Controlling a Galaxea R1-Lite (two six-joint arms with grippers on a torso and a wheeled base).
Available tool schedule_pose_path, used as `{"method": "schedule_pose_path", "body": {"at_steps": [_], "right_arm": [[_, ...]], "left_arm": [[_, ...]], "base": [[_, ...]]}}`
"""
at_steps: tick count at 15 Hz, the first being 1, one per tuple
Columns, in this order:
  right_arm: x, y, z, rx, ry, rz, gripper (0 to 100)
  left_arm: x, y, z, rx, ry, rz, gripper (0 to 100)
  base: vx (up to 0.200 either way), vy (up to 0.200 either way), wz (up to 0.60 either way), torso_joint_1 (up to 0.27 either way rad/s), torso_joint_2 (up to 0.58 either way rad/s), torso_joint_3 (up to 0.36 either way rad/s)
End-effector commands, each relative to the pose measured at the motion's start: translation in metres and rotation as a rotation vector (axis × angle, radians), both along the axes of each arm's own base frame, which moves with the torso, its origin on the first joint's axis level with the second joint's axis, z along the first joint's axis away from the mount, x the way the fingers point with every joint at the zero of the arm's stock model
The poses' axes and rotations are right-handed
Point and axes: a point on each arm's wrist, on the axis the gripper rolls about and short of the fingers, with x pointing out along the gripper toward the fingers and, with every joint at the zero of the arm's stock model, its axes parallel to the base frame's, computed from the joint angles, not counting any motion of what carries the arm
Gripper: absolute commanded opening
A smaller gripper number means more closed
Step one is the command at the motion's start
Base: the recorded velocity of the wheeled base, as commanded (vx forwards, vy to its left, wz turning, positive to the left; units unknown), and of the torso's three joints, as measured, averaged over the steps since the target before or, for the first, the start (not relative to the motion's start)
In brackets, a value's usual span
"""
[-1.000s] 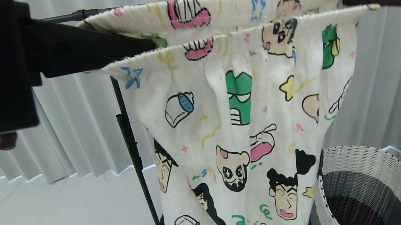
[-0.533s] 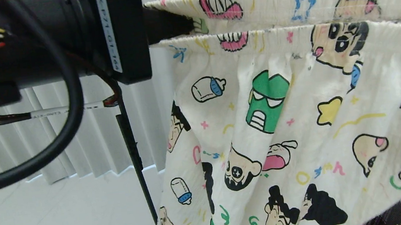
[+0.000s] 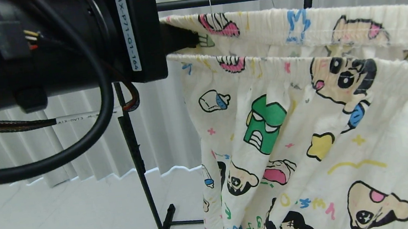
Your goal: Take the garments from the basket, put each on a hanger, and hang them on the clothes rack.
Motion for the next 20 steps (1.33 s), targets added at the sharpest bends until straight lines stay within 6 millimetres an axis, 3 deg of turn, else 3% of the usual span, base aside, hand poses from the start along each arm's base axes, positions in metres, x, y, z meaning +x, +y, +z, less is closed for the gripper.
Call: {"method": "schedule_pose_path", "body": {"at_steps": [1,5,7,11,16,18,20], "right_arm": [[0.012,0.006,-0.005,-0.047,-0.005,-0.134,0],[0.063,0.047,-0.012,-0.032,-0.065,-0.359,0],[0.088,0.071,-0.018,0.037,-0.11,-0.385,0],[0.115,0.103,-0.027,0.172,-0.188,-0.374,0],[0.116,0.103,-0.027,0.176,-0.188,-0.369,0],[0.11,0.085,-0.022,0.16,-0.186,-0.402,0],[0.095,0.056,-0.017,0.12,-0.165,-0.45,0]], "left_arm": [[-0.012,0.014,0.001,0.016,0.061,0.006,0],[-0.051,0.059,-0.007,0.127,0.273,0.029,0],[-0.062,0.069,-0.004,0.052,0.338,0.042,0],[-0.113,0.076,0.011,-0.159,0.519,-0.222,0],[-0.117,0.075,0.01,-0.133,0.504,-0.265,0],[-0.111,0.068,0.001,0.023,0.352,-0.27,0],[-0.09,0.053,-0.003,0.187,0.196,-0.162,0]], "base": [[0.0,0.0,0.0,0.0,0.0,0.0],[0.0,0.0,0.0,0.0,0.0,0.0],[0.0,0.0,0.0,0.0,0.0,0.0],[0.0,0.0,0.0,0.0,0.0,0.0],[0.0,0.0,0.0,0.0,0.0,0.0],[0.0,0.0,0.0,0.0,0.0,0.0],[0.0,0.0,0.0,0.0,0.0,0.0]]}}
